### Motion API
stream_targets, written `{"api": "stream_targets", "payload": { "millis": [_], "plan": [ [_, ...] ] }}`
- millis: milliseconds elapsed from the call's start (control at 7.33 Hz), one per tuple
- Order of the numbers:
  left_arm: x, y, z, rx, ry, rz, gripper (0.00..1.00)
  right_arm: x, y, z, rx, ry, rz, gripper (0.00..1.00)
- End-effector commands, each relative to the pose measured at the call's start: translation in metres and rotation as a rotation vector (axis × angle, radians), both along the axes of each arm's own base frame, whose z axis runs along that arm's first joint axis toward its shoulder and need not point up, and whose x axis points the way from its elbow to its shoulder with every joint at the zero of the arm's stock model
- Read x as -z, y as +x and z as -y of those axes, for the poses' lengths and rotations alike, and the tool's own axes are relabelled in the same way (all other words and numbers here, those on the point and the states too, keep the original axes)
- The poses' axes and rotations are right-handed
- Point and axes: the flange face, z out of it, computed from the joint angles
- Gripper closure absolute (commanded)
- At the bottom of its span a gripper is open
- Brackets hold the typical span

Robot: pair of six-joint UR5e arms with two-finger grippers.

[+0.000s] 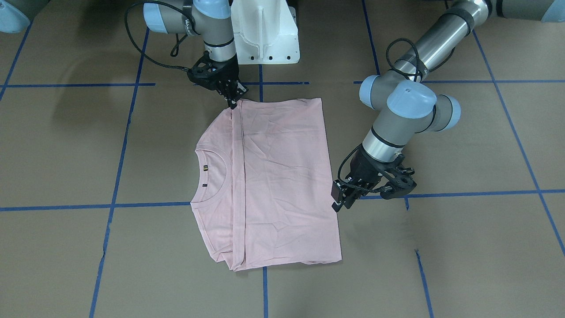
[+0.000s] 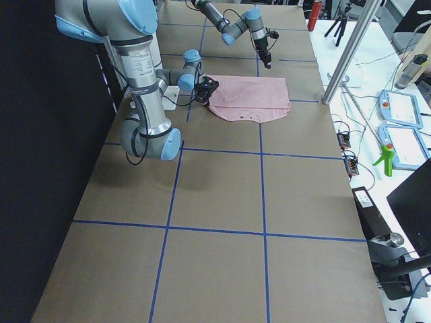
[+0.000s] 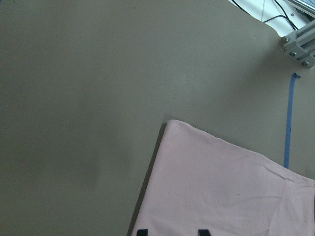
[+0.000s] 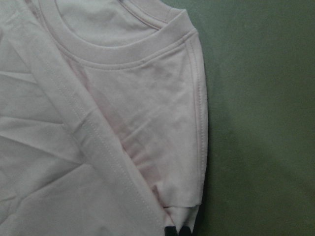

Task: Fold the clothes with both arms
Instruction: 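Move the left gripper to the shirt's other near corner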

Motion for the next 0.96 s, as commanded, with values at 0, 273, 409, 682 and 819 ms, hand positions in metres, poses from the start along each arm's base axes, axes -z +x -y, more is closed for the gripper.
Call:
{"api": "stream_targets", "payload": {
  "millis": [0, 273, 409, 682, 819],
  "plan": [
    [0.011, -0.006, -0.061, -0.022, -0.065, -0.056, 0.55, 0.004, 0.01, -0.001, 0.009, -0.005, 0.007, 1.0],
    [-0.002, -0.019, -0.157, -0.052, -0.166, -0.113, 0.51, 0.012, 0.019, -0.001, 0.007, 0.0, 0.025, 1.0],
    [-0.006, -0.009, -0.202, -0.066, -0.169, -0.09, 0.5, 0.014, 0.02, -0.001, 0.007, 0.001, 0.029, 1.0],
    [0.0, 0.011, -0.257, -0.093, -0.271, -0.021, 0.5, 0.014, 0.02, -0.002, 0.008, 0.0, 0.029, 1.0],
    [-0.001, 0.03, -0.286, -0.104, -0.33, 0.021, 0.5, 0.015, 0.019, -0.002, 0.009, 0.0, 0.031, 1.0]
  ]
}}
